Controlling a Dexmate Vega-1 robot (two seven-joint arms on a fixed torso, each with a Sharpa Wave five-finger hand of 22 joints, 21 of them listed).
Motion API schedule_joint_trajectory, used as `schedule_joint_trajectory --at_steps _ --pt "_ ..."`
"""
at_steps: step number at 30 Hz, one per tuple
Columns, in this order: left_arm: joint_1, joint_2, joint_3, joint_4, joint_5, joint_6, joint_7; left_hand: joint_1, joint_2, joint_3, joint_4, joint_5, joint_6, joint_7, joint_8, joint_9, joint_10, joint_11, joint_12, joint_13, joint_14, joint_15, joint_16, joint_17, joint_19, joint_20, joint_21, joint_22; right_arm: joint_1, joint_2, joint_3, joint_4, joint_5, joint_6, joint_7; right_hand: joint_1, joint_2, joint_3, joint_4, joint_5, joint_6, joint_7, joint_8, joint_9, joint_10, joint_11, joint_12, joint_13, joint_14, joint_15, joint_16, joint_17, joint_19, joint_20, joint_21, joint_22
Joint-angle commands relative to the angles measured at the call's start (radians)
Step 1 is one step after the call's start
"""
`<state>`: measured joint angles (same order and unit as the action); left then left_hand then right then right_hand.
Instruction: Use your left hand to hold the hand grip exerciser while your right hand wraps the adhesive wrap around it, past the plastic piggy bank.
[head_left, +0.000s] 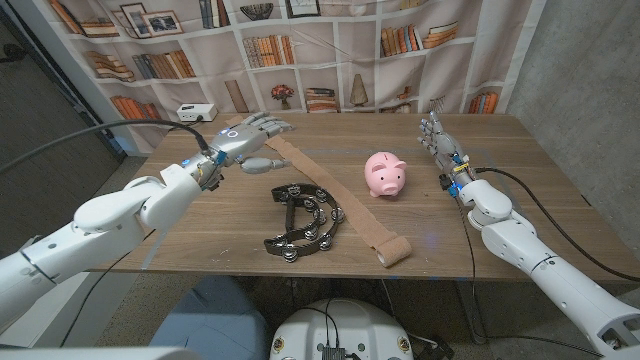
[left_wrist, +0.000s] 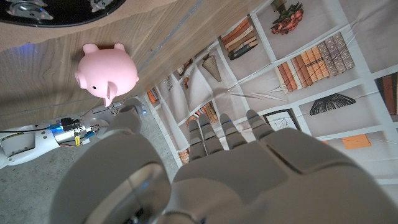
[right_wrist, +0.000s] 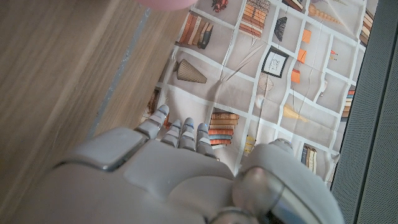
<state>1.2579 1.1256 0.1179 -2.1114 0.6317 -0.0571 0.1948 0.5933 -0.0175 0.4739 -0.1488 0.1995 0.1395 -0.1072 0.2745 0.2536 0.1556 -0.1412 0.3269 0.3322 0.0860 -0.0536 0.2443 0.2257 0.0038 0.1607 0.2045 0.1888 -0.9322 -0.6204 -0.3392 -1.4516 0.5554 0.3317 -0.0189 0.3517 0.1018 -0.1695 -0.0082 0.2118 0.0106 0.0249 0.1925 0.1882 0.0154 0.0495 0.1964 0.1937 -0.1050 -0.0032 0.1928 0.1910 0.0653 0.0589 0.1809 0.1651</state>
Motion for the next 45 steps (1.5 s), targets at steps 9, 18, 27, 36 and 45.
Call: schedule_joint_trajectory --at_steps 9,18,27,36,45 --pt "0.005 0.031 -0.01 -0.038 0.078 0.041 -0.052 0.026 0.008 0.005 -0.015 -0.002 -0.028 -0.007 -0.004 0.01 -0.016 -0.009 -0.003 0.017 -0.026 0.005 -0.005 0.005 0.011 -0.002 0.008 0.001 -0.001 -0.004 0.005 -0.003 -0.006 0.034 0.018 0.011 0.003 -0.002 -0.006 0.002 0.001 -0.005 0.004 0.003 0.004 -0.001 0.006 0.004 -0.005 -0.006 0.003 0.0 0.001 0.009 0.007 0.005" --pt "-0.001 0.057 -0.014 -0.072 0.109 0.065 -0.117 0.042 0.01 0.009 -0.02 -0.002 -0.033 -0.009 -0.003 0.012 -0.022 -0.013 -0.004 0.022 -0.031 0.003 -0.006 0.004 0.009 -0.004 0.007 0.001 0.012 0.001 -0.004 0.017 -0.011 0.05 0.039 0.011 0.003 -0.002 -0.007 0.001 0.0 -0.005 0.004 0.003 0.004 -0.002 0.006 0.004 -0.005 -0.007 0.003 0.0 0.001 0.009 0.007 0.005" --pt "0.009 0.08 -0.047 -0.112 0.12 0.091 -0.189 0.058 0.011 0.011 -0.024 -0.003 -0.043 -0.013 -0.004 0.015 -0.025 -0.019 -0.004 0.028 -0.038 0.005 -0.009 0.004 0.007 -0.004 0.006 0.001 0.034 0.014 -0.014 0.049 -0.017 0.071 0.06 0.011 0.003 -0.001 -0.007 0.001 0.001 -0.004 0.004 0.003 0.004 -0.002 0.006 0.004 -0.005 -0.007 0.003 0.0 0.0 0.009 0.007 0.005" --pt "0.013 0.098 -0.066 -0.14 0.16 0.093 -0.229 0.064 0.007 0.007 -0.02 -0.006 -0.05 -0.012 -0.002 0.02 -0.049 -0.016 -0.012 0.037 -0.018 0.002 0.001 0.005 0.012 -0.003 0.008 0.001 0.043 0.018 -0.019 0.054 -0.023 0.082 0.066 0.012 0.004 0.0 -0.008 0.001 0.001 -0.004 0.004 0.003 0.004 -0.003 0.006 0.004 -0.005 -0.006 0.003 0.0 -0.001 0.01 0.006 0.005" --pt "0.051 0.099 -0.105 -0.154 0.177 0.084 -0.271 0.071 0.004 0.003 -0.017 -0.009 -0.038 -0.016 0.008 0.024 -0.018 -0.032 0.002 0.045 -0.032 0.001 -0.003 0.006 0.008 -0.002 0.007 0.001 0.037 0.014 -0.019 0.039 -0.03 0.074 0.052 0.012 0.004 0.0 -0.009 0.001 0.001 -0.004 0.004 0.003 0.005 -0.002 0.006 0.004 -0.005 -0.007 0.003 0.0 0.0 0.01 0.007 0.005"
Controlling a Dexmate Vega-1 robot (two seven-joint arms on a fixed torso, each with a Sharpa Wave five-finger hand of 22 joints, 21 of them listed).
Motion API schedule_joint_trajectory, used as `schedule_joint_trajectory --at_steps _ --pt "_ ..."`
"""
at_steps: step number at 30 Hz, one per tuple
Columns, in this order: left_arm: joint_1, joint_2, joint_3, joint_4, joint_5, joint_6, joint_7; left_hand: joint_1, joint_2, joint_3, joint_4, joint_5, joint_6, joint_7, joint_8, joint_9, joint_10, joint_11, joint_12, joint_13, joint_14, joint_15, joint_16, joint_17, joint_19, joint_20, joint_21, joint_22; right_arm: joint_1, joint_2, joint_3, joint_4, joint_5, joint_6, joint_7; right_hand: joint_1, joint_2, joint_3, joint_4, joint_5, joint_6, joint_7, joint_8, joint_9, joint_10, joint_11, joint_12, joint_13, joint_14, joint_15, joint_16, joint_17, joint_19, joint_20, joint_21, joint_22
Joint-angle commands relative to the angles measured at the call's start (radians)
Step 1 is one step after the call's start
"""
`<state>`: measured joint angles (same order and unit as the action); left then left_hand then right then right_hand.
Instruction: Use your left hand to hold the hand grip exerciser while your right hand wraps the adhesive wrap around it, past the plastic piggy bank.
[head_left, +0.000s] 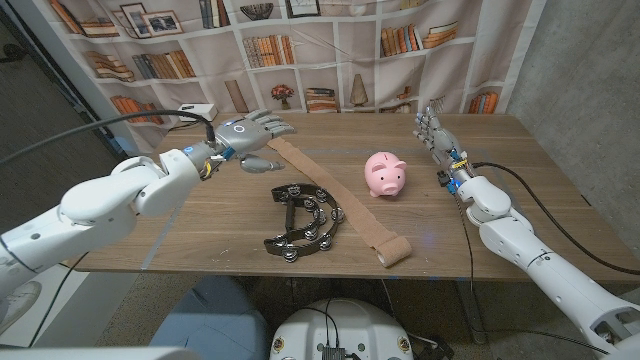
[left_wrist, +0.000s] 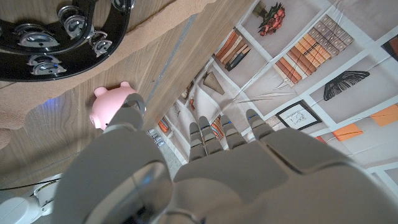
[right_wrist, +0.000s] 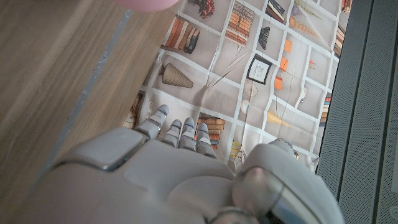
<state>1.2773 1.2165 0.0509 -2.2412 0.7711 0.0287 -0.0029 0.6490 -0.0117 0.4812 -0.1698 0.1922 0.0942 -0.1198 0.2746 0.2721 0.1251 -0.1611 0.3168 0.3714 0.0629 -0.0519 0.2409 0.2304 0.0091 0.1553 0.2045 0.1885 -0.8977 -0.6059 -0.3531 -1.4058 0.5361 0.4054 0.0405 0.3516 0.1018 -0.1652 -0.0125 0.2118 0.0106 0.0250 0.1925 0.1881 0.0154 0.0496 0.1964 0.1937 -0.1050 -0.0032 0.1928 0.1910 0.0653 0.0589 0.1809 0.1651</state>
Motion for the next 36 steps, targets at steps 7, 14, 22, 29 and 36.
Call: schedule_joint_trajectory --at_steps 7,14,22,29,36 --pt "-0.007 0.005 -0.016 -0.031 0.065 0.003 -0.119 0.024 -0.001 -0.007 0.004 -0.003 0.056 -0.027 0.031 0.01 0.028 -0.019 0.017 0.013 -0.015 -0.001 -0.001 0.001 0.001 0.001 0.006 0.001 0.001 0.006 -0.004 0.006 -0.012 0.009 -0.014 0.012 0.004 -0.003 -0.005 0.0 0.001 -0.005 0.004 0.003 0.005 -0.003 0.006 0.004 -0.005 -0.007 0.003 0.0 0.0 0.01 0.007 0.005" --pt "-0.026 0.016 -0.001 -0.028 0.074 -0.008 -0.159 0.03 -0.001 -0.008 0.004 -0.003 0.053 -0.025 0.032 0.011 0.025 -0.02 0.014 0.015 -0.028 -0.001 -0.006 0.0 -0.001 0.0 0.005 0.001 0.0 0.01 -0.003 0.017 -0.012 0.012 -0.019 0.013 0.004 -0.003 -0.006 0.0 0.001 -0.005 0.004 0.003 0.004 -0.002 0.006 0.004 -0.006 -0.007 0.003 0.0 -0.001 0.01 0.006 0.005" --pt "-0.065 0.032 0.041 -0.023 0.094 -0.035 -0.185 0.034 -0.002 -0.01 0.005 -0.004 0.043 -0.029 0.029 0.012 0.027 -0.019 0.013 0.017 -0.031 -0.001 -0.006 -0.001 0.0 -0.004 0.006 0.001 0.01 0.011 -0.003 0.025 -0.016 0.018 -0.016 0.013 0.006 -0.001 -0.006 0.0 0.001 -0.005 0.004 0.003 0.005 -0.002 0.007 0.004 -0.006 -0.007 0.003 0.0 -0.002 0.009 0.006 0.005" --pt "-0.086 0.038 0.073 -0.014 0.107 -0.052 -0.194 0.034 -0.003 -0.013 0.007 -0.005 0.053 -0.025 0.034 0.012 0.034 -0.022 0.015 0.019 -0.029 -0.004 -0.005 -0.002 0.001 -0.006 0.006 0.001 0.021 0.013 -0.007 0.034 -0.022 0.026 -0.01 0.013 0.005 -0.001 -0.007 0.0 0.001 -0.005 0.004 0.003 0.005 -0.003 0.007 0.004 -0.006 -0.008 0.003 0.0 -0.002 0.01 0.006 0.005" --pt "-0.102 0.044 0.098 -0.002 0.115 -0.067 -0.19 0.036 -0.007 -0.019 0.009 -0.009 0.065 -0.027 0.042 0.014 0.083 -0.037 0.03 0.024 -0.019 -0.01 0.001 -0.003 0.007 -0.009 0.009 0.001 0.029 0.016 -0.008 0.044 -0.023 0.028 -0.009 0.013 0.005 -0.001 -0.007 0.0 0.001 -0.005 0.004 0.003 0.005 -0.004 0.006 0.004 -0.007 -0.008 0.003 0.0 -0.004 0.012 0.006 0.005"
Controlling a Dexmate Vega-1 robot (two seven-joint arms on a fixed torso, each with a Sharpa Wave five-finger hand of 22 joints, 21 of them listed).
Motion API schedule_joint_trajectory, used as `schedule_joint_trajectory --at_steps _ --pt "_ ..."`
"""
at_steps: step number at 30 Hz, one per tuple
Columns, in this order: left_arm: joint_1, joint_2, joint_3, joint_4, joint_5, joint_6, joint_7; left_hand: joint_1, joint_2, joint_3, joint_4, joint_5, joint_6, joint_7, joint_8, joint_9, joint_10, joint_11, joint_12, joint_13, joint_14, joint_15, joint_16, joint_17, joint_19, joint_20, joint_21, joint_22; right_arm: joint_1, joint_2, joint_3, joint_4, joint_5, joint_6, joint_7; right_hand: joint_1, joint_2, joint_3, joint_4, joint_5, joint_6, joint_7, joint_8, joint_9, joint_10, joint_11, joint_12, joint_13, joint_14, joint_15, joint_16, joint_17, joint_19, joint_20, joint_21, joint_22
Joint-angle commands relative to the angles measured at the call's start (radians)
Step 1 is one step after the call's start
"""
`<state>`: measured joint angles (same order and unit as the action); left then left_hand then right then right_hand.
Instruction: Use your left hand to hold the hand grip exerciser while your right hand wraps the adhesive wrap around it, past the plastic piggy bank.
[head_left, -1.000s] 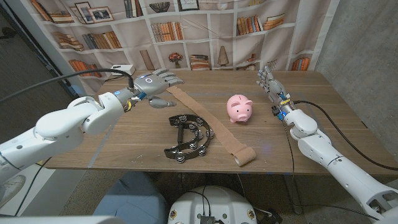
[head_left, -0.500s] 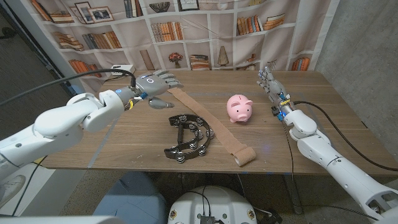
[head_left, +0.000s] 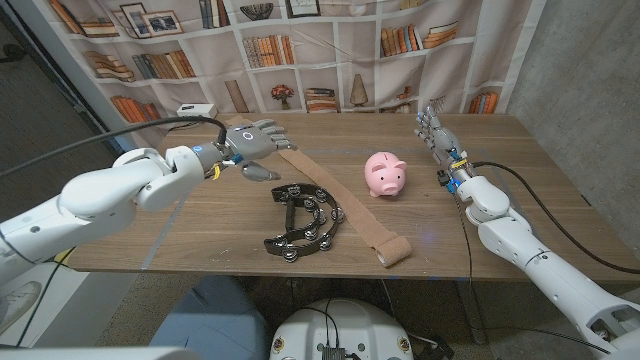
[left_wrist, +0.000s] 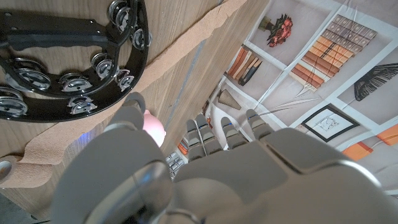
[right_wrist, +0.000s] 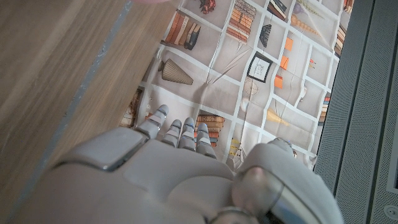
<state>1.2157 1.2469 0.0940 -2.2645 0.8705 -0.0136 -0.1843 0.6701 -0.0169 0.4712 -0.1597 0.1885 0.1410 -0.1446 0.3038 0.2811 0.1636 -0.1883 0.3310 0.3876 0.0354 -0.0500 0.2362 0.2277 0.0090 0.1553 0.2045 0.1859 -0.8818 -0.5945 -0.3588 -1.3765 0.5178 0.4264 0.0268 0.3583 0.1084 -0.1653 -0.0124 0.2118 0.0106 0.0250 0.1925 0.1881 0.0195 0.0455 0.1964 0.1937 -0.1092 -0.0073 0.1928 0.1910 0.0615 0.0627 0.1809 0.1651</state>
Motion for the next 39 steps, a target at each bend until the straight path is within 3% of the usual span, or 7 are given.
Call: schedule_joint_trajectory --at_steps 1,17,39 --pt "-0.041 0.011 0.056 0.025 0.01 -0.025 -0.004 0.016 -0.003 -0.011 0.0 -0.006 0.033 -0.007 0.02 0.005 0.063 -0.012 0.021 0.009 0.014 -0.019 0.008 -0.002 0.01 -0.01 0.01 0.003 0.015 0.005 -0.002 0.018 -0.006 0.009 0.006 0.006 -0.002 -0.001 -0.007 0.0 0.001 -0.005 0.004 0.003 0.0 0.001 0.006 0.004 -0.002 -0.004 0.003 0.0 0.0 0.008 0.006 0.005" --pt "-0.123 0.005 0.14 0.048 0.005 -0.047 -0.065 0.003 -0.009 -0.026 0.009 -0.012 0.041 -0.003 0.022 0.004 0.071 -0.013 0.015 0.009 0.004 -0.015 0.006 -0.005 0.009 -0.016 0.008 0.003 0.014 0.002 0.0 0.025 -0.014 0.025 0.003 0.007 -0.001 0.001 -0.008 -0.001 0.002 -0.006 0.005 0.003 0.0 0.0 0.006 0.004 -0.003 -0.004 0.003 0.0 0.0 0.008 0.006 0.005" --pt "-0.147 0.007 0.201 0.049 0.019 -0.035 -0.115 -0.002 -0.001 -0.033 0.013 -0.013 0.046 -0.003 0.02 0.002 0.07 -0.002 0.007 0.01 -0.008 -0.007 0.001 -0.009 0.01 -0.012 0.008 0.003 0.0 -0.013 0.005 -0.004 -0.047 0.064 -0.003 0.006 -0.001 0.002 -0.009 -0.001 0.005 -0.008 0.006 0.003 0.003 -0.003 0.007 0.004 -0.002 -0.006 0.004 0.0 0.0 0.009 0.006 0.005"
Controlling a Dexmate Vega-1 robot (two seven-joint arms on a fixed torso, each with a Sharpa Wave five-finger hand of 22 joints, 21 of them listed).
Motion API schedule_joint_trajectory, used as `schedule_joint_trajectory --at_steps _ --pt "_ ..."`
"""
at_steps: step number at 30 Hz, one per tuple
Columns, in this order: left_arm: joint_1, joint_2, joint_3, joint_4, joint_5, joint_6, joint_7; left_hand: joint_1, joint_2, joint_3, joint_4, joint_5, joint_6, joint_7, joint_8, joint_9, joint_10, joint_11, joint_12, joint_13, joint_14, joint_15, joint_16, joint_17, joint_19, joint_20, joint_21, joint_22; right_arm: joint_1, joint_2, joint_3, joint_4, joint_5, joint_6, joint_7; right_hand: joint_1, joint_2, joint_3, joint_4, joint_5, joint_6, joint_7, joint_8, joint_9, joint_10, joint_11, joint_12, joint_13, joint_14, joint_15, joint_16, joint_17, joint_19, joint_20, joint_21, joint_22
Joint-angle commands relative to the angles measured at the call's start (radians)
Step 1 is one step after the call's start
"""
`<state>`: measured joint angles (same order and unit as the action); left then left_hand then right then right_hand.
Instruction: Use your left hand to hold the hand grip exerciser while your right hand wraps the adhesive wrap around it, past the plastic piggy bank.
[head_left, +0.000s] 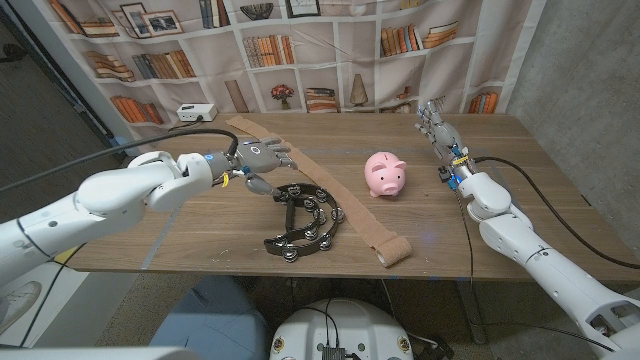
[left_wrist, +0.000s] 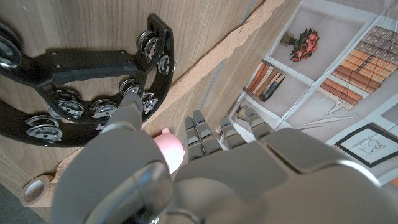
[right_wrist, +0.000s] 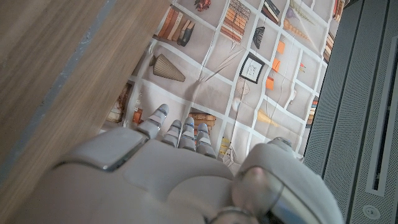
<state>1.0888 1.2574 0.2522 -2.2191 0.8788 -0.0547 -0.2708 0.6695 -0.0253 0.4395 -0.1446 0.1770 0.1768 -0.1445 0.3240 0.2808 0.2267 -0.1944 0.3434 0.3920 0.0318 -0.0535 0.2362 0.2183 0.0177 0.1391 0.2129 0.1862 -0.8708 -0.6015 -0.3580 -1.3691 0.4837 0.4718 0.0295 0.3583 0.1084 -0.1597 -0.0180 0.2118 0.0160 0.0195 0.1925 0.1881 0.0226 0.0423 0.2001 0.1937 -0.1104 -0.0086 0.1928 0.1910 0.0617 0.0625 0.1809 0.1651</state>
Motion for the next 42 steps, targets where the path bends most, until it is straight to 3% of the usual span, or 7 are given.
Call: schedule_joint_trajectory --at_steps 1,32,42 --pt "-0.022 -0.006 0.046 0.004 0.014 0.007 -0.029 0.0 0.01 0.0 -0.003 0.0 0.014 -0.003 0.002 0.003 0.009 0.005 -0.005 0.005 -0.004 -0.004 0.001 0.0 0.001 0.005 -0.001 0.003 -0.012 -0.007 0.005 -0.014 -0.013 0.02 -0.006 0.006 -0.001 -0.004 -0.004 -0.001 0.0 -0.002 0.006 0.003 0.0 0.0 0.004 0.004 0.0 -0.005 0.004 0.0 -0.001 0.009 0.006 0.005" --pt "-0.049 -0.096 0.154 0.003 0.131 0.059 -0.049 0.011 0.024 -0.006 -0.005 0.005 0.08 0.002 0.03 0.006 0.076 -0.003 0.008 0.008 0.028 -0.01 0.013 -0.007 0.011 0.006 0.002 0.003 -0.021 -0.032 0.003 -0.056 -0.05 0.03 0.002 0.004 0.001 -0.002 -0.004 -0.002 0.004 -0.003 0.006 0.003 0.007 0.001 0.006 0.004 0.019 -0.01 0.012 0.001 0.002 0.008 0.007 0.005" --pt "-0.074 -0.136 0.19 0.011 0.173 0.087 -0.097 0.013 0.028 -0.008 -0.005 0.007 0.084 0.008 0.031 0.008 0.082 -0.003 0.007 0.009 0.026 -0.004 0.012 -0.009 0.009 0.012 0.001 0.003 -0.025 -0.033 0.006 -0.054 -0.053 0.042 0.003 0.005 -0.001 -0.001 -0.006 -0.002 0.008 -0.005 0.007 0.003 0.015 -0.005 0.008 0.004 0.02 -0.013 0.011 0.0 0.003 0.008 0.008 0.005"
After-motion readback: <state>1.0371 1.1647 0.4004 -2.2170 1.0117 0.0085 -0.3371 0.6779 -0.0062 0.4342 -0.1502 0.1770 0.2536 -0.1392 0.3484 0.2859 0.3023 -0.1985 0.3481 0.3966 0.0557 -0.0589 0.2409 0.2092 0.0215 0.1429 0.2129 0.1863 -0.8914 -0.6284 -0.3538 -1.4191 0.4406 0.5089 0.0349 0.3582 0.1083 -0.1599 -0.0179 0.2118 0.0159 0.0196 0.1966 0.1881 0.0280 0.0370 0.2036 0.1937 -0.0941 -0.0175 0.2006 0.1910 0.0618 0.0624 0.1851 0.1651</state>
